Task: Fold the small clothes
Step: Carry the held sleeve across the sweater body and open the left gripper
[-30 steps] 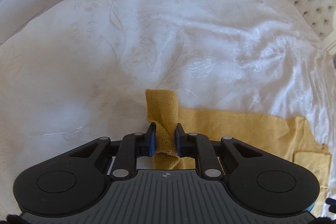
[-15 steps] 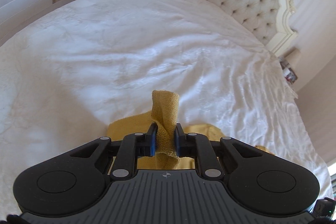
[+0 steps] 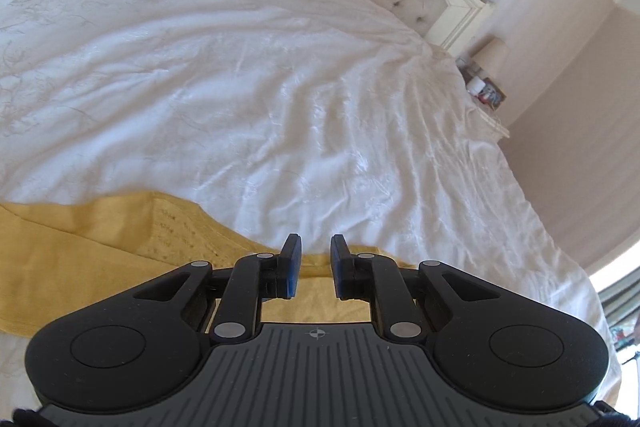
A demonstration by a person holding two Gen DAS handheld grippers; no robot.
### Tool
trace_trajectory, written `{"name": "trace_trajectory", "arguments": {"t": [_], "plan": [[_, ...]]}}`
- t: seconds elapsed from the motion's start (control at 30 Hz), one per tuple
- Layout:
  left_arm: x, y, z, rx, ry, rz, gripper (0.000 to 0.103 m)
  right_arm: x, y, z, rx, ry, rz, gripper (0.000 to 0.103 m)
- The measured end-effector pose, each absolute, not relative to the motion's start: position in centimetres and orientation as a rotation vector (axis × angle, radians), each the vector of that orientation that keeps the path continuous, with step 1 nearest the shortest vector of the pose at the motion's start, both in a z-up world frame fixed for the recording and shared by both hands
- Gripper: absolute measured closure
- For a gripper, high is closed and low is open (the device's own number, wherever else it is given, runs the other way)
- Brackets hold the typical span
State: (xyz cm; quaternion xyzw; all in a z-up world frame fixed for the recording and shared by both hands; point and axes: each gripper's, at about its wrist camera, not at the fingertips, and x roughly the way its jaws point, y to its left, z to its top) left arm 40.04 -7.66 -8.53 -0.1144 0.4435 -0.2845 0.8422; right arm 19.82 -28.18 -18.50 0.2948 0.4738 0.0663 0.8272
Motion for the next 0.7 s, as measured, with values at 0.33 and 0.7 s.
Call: {"name": "trace_trajectory", "arguments": {"t": [0.33,0.7], "plan": [[35.3,-7.8,-13.4,-0.069,1.046,-0.451,0.077,20.7,-31.2,-18.9,0.649,0.977,0.148,0.000],[35.7,1.2,-17.6,-0.070,1.127,-0.237,0.075,27.2,-26.2,-18.4,0.600,0.994,0.303,0.000]]}}
